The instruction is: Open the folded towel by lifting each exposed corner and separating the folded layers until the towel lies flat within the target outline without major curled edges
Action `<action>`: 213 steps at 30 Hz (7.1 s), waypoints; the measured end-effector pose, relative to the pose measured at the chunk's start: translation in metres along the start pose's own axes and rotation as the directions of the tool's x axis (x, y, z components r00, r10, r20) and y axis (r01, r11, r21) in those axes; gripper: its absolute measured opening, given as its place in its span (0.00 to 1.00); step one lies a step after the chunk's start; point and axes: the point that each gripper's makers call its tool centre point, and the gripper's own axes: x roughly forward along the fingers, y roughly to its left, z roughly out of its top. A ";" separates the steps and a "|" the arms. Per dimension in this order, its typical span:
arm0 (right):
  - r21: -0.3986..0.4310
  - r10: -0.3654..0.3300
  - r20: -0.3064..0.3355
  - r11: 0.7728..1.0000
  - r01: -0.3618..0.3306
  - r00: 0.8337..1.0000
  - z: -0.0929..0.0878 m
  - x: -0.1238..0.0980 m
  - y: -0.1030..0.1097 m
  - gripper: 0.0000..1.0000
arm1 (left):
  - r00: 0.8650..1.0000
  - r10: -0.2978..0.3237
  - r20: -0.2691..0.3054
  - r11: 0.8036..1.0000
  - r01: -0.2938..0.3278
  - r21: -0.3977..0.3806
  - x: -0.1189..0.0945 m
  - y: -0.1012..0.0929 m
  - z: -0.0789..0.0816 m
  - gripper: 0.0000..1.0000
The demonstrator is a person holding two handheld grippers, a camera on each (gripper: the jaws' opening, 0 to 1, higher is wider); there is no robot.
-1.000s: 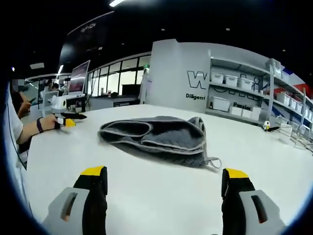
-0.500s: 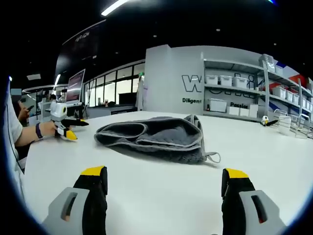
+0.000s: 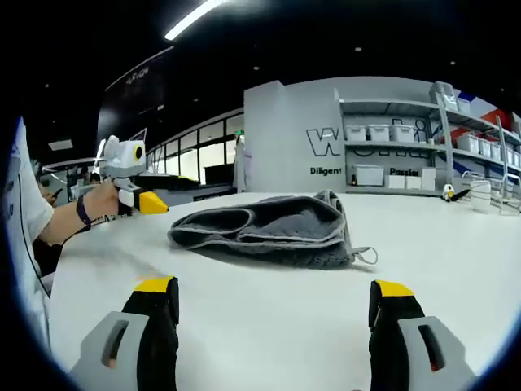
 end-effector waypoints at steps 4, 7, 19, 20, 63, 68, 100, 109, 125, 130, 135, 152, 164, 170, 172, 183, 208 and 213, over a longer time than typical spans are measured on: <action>0.005 0.001 0.006 1.000 -0.001 1.000 0.000 -0.001 0.000 0.99 | 1.000 -0.009 0.008 1.000 0.009 0.013 0.041 -0.015 0.017 0.96; 0.001 -0.007 0.005 1.000 0.007 1.000 0.000 -0.002 -0.001 0.99 | 1.000 -0.006 0.016 1.000 0.006 0.024 0.071 -0.027 0.028 0.92; 0.001 -0.025 0.007 1.000 0.025 1.000 -0.001 -0.004 -0.003 0.99 | 0.999 -0.015 -0.037 0.992 0.020 0.126 0.139 -0.077 0.030 0.69; 0.001 -0.025 0.007 1.000 0.025 1.000 -0.001 -0.004 -0.003 0.99 | 0.999 -0.012 -0.046 0.988 0.019 0.156 0.144 -0.080 0.029 0.66; 0.052 -0.030 0.036 0.998 0.028 0.999 0.004 -0.007 -0.006 0.99 | 0.985 0.162 -0.065 0.983 -0.156 0.097 0.128 -0.026 0.029 0.04; 0.052 -0.033 0.034 0.998 0.031 0.999 0.004 -0.006 -0.007 0.99 | 0.981 0.189 -0.040 0.981 -0.187 0.056 0.108 -0.007 0.030 0.04; 0.042 -0.038 0.017 0.998 0.037 0.999 0.000 -0.005 -0.008 0.99 | 0.922 0.370 -0.115 0.922 -0.379 -0.075 0.004 0.076 -0.038 0.04; 0.040 -0.038 0.014 0.998 0.038 0.999 -0.001 -0.005 -0.008 0.99 | 0.916 0.370 -0.158 0.920 -0.385 -0.077 -0.003 0.076 -0.060 0.03; 0.037 -0.037 0.010 0.999 0.036 0.999 -0.001 -0.005 -0.008 0.99 | 0.912 0.366 -0.187 0.918 -0.387 -0.087 -0.006 0.075 -0.073 0.03; 0.036 -0.036 0.008 0.999 0.036 0.999 -0.002 -0.004 -0.008 0.99 | 0.931 0.336 -0.145 0.924 -0.356 -0.141 -0.004 0.074 -0.066 0.06; 0.036 -0.036 0.009 0.999 0.036 0.999 -0.002 -0.004 -0.008 0.99 | 0.948 0.300 -0.104 0.935 -0.314 -0.164 -0.005 0.070 -0.060 0.12; 0.029 -0.036 0.002 0.999 0.036 0.999 -0.003 -0.004 -0.007 0.99 | 0.962 0.243 0.126 0.954 -0.213 -0.210 -0.055 0.083 -0.027 0.40; 0.035 -0.047 0.012 0.998 0.047 0.999 -0.002 -0.005 -0.009 0.99 | 0.988 0.114 0.101 0.980 -0.095 -0.175 -0.083 0.074 -0.046 0.72; 0.044 -0.053 0.026 0.998 0.052 0.998 0.000 -0.006 -0.011 0.99 | 0.992 0.084 0.098 0.985 -0.067 -0.159 -0.096 0.069 -0.055 0.88; 0.035 -0.052 0.021 0.998 0.051 0.998 0.000 -0.004 -0.011 0.99 | 0.993 0.075 0.093 0.987 -0.061 -0.146 -0.098 0.067 -0.060 0.94; -0.029 -0.037 -0.020 0.999 0.036 0.999 -0.007 0.002 -0.005 0.99 | 0.997 0.043 0.062 0.994 -0.036 -0.107 -0.116 0.067 -0.083 0.99; -0.113 0.028 -0.068 0.993 -0.036 0.997 -0.008 0.031 0.010 0.96 | 0.999 0.048 -0.008 0.999 -0.048 -0.018 -0.127 0.061 -0.109 0.99; -0.236 0.088 -0.134 0.965 -0.118 0.987 -0.008 0.055 0.035 0.88 | 0.998 0.061 0.018 0.997 -0.061 -0.045 -0.131 0.067 -0.103 0.99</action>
